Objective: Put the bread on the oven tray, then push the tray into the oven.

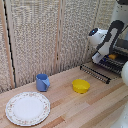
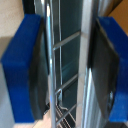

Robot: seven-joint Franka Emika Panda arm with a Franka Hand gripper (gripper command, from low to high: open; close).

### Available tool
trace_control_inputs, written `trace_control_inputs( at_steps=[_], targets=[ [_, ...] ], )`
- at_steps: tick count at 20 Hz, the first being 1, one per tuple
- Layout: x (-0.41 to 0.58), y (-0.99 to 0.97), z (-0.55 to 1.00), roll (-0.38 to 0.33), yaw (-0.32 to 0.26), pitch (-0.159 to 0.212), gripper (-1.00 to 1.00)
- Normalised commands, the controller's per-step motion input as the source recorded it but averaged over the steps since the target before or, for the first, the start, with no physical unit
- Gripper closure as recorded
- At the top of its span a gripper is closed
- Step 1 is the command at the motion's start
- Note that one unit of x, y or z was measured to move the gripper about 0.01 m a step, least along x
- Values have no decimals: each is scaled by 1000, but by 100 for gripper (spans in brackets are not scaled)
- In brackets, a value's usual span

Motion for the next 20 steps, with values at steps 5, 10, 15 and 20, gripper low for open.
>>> trace_control_inputs(
  at_steps=[5, 10, 15, 20],
  targets=[
    [-173, -628, 5, -197, 51, -56, -100],
    [-129, -332, 114, -274, 94, -55, -100],
    [-2, -278, 357, -101, 79, -30, -100],
    [10, -74, 339, -72, 54, -2, -100]
  ],
)
